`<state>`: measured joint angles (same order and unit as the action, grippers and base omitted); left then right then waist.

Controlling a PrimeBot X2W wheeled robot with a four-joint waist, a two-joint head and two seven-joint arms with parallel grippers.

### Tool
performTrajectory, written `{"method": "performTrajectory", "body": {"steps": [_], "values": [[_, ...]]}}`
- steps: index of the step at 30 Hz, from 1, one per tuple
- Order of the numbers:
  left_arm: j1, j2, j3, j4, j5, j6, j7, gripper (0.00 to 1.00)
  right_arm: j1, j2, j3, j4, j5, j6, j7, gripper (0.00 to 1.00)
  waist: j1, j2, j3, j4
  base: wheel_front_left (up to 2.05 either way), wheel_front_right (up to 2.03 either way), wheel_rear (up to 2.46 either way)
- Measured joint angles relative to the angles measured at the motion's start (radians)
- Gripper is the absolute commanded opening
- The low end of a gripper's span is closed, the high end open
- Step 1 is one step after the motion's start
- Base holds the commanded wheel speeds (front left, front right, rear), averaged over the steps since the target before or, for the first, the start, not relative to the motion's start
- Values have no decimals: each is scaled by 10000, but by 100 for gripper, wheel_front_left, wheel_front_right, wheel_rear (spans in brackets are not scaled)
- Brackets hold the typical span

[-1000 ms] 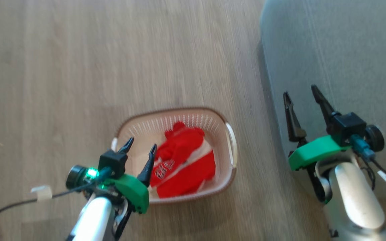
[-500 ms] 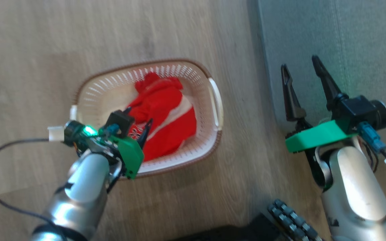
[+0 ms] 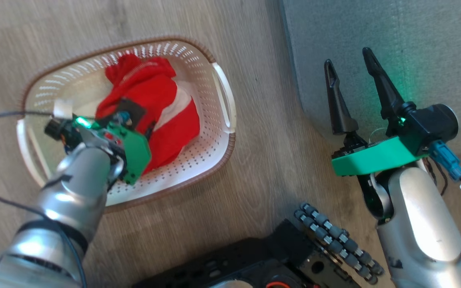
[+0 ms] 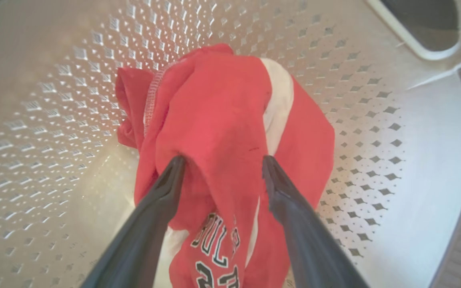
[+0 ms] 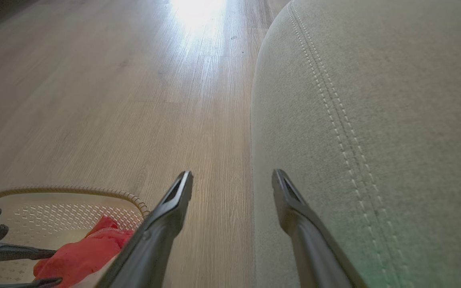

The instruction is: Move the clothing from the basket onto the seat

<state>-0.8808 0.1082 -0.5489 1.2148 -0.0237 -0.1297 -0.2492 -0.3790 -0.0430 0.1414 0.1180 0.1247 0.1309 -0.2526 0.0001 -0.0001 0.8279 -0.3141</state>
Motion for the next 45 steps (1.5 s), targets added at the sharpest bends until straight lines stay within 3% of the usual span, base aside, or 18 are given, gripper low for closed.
{"method": "performTrajectory", "body": {"steps": [12, 20, 21, 22, 34, 45], "values": [[-869, -96, -79, 692, -591, 0, 1223, 100, 22, 0, 94, -370, 77, 0, 0, 100, -1, 0, 841, -81, 0, 0, 0], [-1061, -174, -669, 786, -1099, 0, 1726, 100, 42, 0, 165, -456, 75, 0, 0, 100, -1, 0, 1002, -44, 0, 0, 0], [-1060, -192, -732, 803, -1220, 0, 1789, 87, 41, 0, 174, -439, 75, 0, 0, 100, -1, 0, 1013, -44, 0, 0, 0], [-1058, -203, -826, 813, -1354, 0, 1793, 0, 40, 0, 198, -433, 77, 0, 0, 100, 0, 0, 1019, -46, 0, 0, 0], [-1011, -94, -2610, 489, -3103, 0, 1569, 0, -74, 0, 247, -130, 82, 0, 0, 100, -1, 0, 818, 46, 0, 0, 0], [-446, -12, -3344, 194, -4479, 0, 556, 0, -703, 0, 249, 372, 75, 0, -2, 100, -1, 1, -194, 293, 0, 0, 0]]}}
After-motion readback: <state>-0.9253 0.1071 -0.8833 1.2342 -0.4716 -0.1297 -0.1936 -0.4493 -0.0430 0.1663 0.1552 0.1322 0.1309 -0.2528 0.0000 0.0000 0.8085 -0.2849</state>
